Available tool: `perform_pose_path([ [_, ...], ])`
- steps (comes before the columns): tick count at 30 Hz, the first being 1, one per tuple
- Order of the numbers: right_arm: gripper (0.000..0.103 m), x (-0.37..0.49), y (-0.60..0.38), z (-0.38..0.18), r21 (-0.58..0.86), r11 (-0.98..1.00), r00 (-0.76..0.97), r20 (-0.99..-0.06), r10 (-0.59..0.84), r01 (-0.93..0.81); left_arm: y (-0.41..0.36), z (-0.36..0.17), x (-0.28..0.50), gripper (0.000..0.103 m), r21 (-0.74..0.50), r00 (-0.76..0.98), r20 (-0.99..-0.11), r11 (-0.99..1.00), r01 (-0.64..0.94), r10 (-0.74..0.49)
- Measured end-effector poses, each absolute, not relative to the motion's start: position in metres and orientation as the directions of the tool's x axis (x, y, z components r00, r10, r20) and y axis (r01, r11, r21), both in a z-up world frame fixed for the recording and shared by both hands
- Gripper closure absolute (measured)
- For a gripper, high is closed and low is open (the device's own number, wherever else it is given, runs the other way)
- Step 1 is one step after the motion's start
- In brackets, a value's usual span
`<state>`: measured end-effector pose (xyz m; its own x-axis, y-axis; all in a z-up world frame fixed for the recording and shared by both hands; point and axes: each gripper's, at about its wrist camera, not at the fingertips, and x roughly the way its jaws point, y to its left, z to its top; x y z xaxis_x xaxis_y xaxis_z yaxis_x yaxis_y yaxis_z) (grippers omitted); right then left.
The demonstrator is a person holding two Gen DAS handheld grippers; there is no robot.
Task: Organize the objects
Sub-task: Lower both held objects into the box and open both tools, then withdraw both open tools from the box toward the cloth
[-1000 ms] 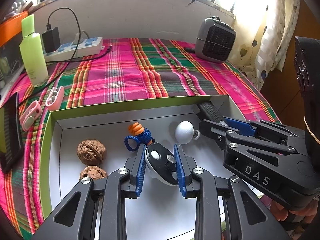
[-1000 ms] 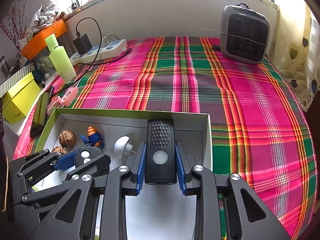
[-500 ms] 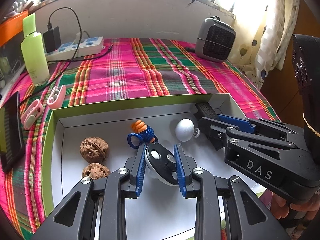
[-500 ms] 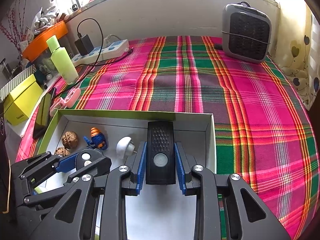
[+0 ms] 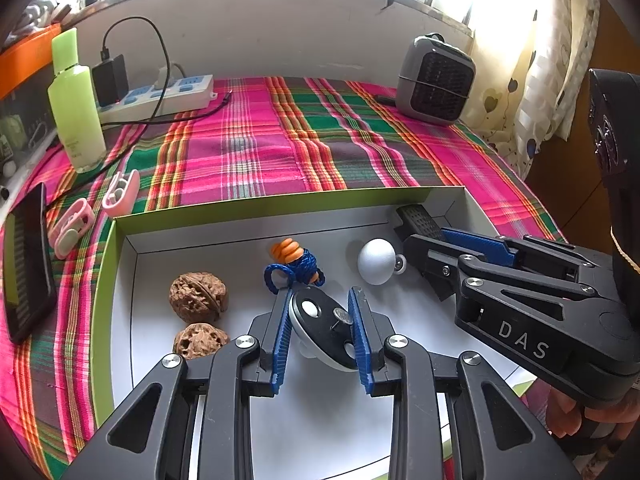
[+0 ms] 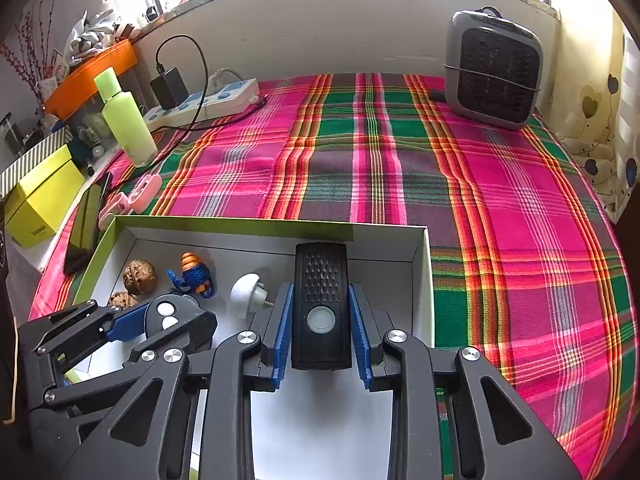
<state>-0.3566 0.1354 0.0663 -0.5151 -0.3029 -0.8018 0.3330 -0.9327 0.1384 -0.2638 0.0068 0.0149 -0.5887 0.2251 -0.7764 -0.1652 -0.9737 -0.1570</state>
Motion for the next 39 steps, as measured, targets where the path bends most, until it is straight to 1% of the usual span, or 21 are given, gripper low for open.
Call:
perform_pose_path([
  [4, 0.074, -0.356, 0.137, 0.066, 0.144, -0.932, -0.515, -0.8, -0.308, 0.333, 0.007, 0.015, -0.264, 0.075, -0.15, -0.589, -0.777, -0.974, -0.169, 0.222],
  [8, 0.074, -0.356, 0.137, 0.067, 0.14, -0.935, -0.522, -0.798, -0.302, 0.327, 0.011, 0.015, -0.263, 0.069, -0.147, -0.589, -0.776, -0.972, -0.182, 0.227],
  [13, 0.074, -0.354, 0.136, 0.068, 0.137, -0.934, -0.525, -0.796, -0.302, 0.33, 0.011, 0.015, -0.263, 0.067, -0.146, -0.587, -0.777, -0.972, -0.183, 0.227],
  [15, 0.072, -0.353, 0.136, 0.069, 0.139, -0.933, -0.527, -0.793, -0.306, 0.332, 0.011, 0.015, -0.263, 0.066, -0.147, -0.588, -0.776, -0.972, -0.185, 0.229],
  [17, 0.064, -0.352, 0.137, 0.071, 0.144, -0.934, -0.532, -0.789, -0.308, 0.329, 0.011, 0.015, -0.262, 0.065, -0.144, -0.589, -0.776, -0.973, -0.182, 0.225],
  [19, 0.061, -0.351, 0.139, 0.072, 0.151, -0.933, -0.533, -0.785, -0.314, 0.326, 0.012, 0.015, -0.261, 0.064, -0.139, -0.589, -0.778, -0.974, -0.179, 0.22],
  [23, 0.061, -0.347, 0.141, 0.076, 0.155, -0.934, -0.542, -0.779, -0.316, 0.321, 0.01, 0.014, -0.257, 0.062, -0.136, -0.588, -0.78, -0.976, -0.171, 0.212],
  [39, 0.061, -0.32, 0.15, 0.091, 0.173, -0.935, -0.579, -0.747, -0.329, 0.309, 0.001, 0.03, -0.229, 0.061, -0.121, -0.63, -0.753, -0.982, -0.147, 0.187],
])
